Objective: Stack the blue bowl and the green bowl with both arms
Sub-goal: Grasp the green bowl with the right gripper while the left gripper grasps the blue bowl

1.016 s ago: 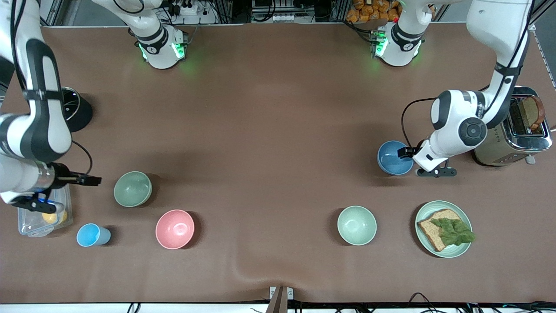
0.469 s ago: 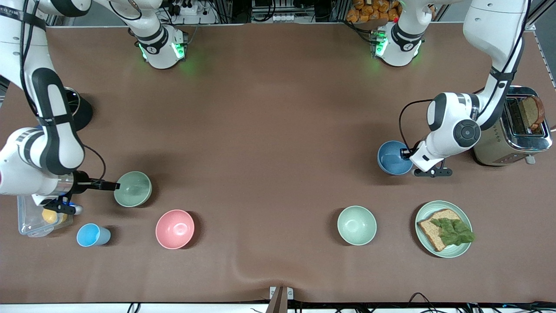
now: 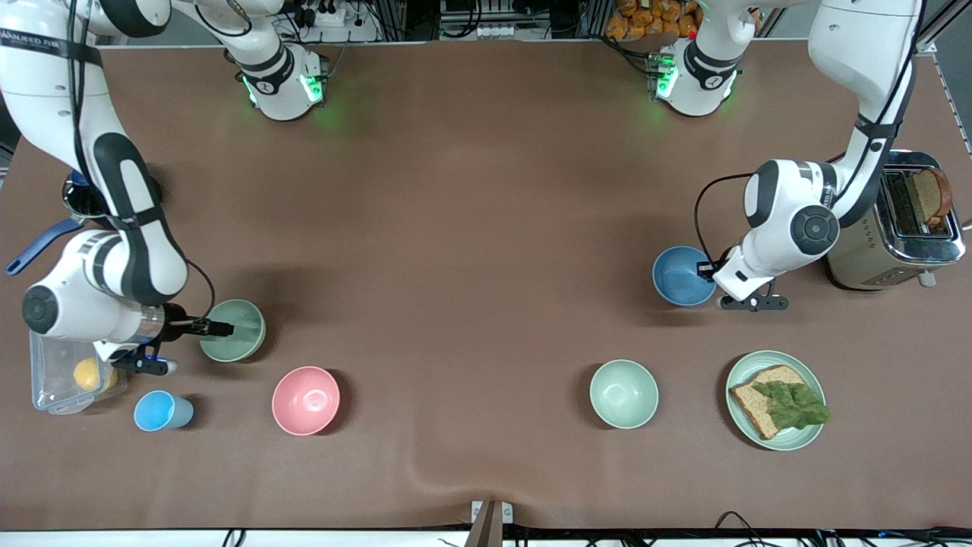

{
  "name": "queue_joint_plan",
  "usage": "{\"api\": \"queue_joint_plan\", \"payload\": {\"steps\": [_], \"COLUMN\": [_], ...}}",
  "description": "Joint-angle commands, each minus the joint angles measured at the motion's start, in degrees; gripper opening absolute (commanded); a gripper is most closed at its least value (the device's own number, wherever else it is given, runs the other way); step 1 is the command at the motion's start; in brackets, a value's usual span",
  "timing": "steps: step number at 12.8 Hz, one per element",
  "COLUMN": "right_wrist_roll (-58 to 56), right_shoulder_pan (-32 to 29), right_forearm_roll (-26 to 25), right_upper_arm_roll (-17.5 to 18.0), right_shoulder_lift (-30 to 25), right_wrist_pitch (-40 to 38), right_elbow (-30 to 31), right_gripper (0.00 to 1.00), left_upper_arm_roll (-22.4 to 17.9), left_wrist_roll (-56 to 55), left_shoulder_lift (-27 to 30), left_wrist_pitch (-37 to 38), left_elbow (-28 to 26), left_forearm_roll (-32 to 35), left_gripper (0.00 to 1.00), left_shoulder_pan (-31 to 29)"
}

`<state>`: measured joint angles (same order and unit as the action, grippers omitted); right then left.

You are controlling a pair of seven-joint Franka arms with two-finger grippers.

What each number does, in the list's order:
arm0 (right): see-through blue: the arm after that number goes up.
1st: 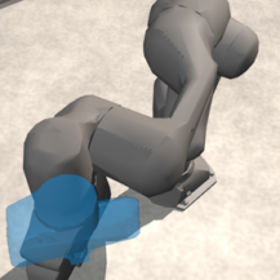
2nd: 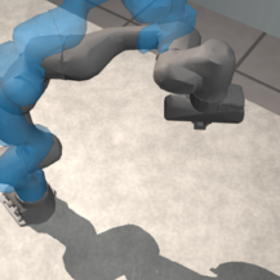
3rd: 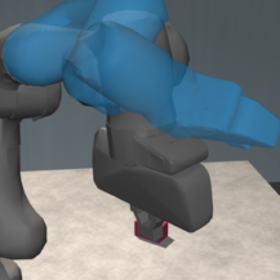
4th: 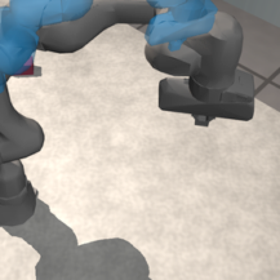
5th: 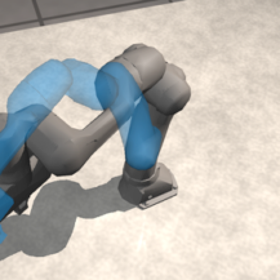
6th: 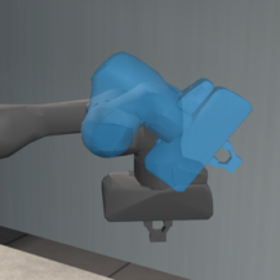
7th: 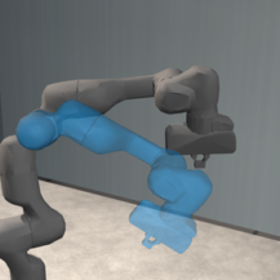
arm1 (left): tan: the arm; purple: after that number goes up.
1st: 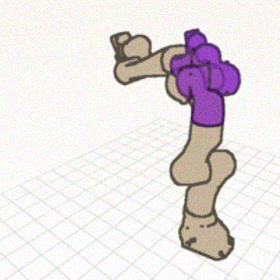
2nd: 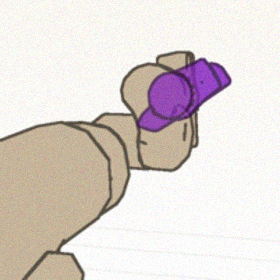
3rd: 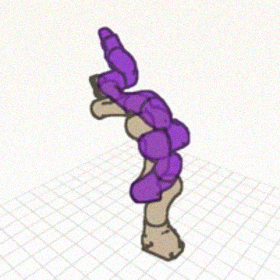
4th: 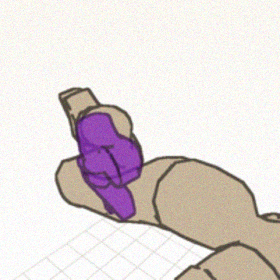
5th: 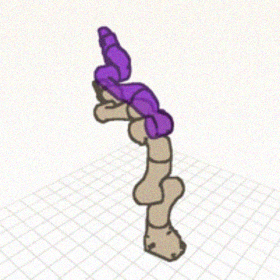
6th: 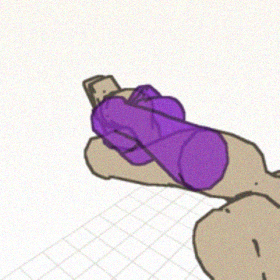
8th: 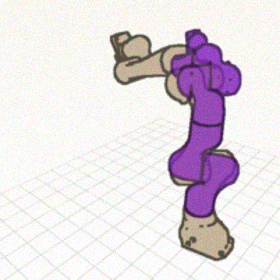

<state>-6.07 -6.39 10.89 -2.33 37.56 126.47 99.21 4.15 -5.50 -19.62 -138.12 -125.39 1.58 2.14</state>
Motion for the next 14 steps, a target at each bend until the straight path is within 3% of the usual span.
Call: {"api": "queue_joint_plan", "payload": {"steps": [1,3,9,14], "right_wrist_roll": [-0.9,-1.1,-0.9,3.1], "right_shoulder_pan": [0.9,1.1,2.1,4.7], "right_forearm_roll": [1.3,1.2,1.2,1.3], "right_upper_arm_roll": [-0.1,-0.1,-0.1,0.0], "right_shoulder_lift": [-0.5,-0.6,-2.5,-7.4], "right_wrist_pitch": [1.0,0.9,-0.5,-6.9], "right_elbow": [0.9,0.9,0.9,0.8], "right_gripper": [0.11,0.0,0.0,0.0], "left_upper_arm_roll": [1.0,1.6,2.6,5.1], "left_wrist_roll": [-1.1,-0.8,-0.6,-2.9], "left_shoulder_lift": [0.5,1.3,3.8,4.6], "left_wrist_pitch": [-0.3,0.2,8.0,12.9], "left_elbow": [0.3,1.6,6.2,10.2], "left_forearm_roll": [-0.7,-0.7,-0.7,-0.8], "left_gripper": [0.0,0.0,0.0,0.0], "left_shoulder_pan": [0.1,0.0,0.0,0.0]}}
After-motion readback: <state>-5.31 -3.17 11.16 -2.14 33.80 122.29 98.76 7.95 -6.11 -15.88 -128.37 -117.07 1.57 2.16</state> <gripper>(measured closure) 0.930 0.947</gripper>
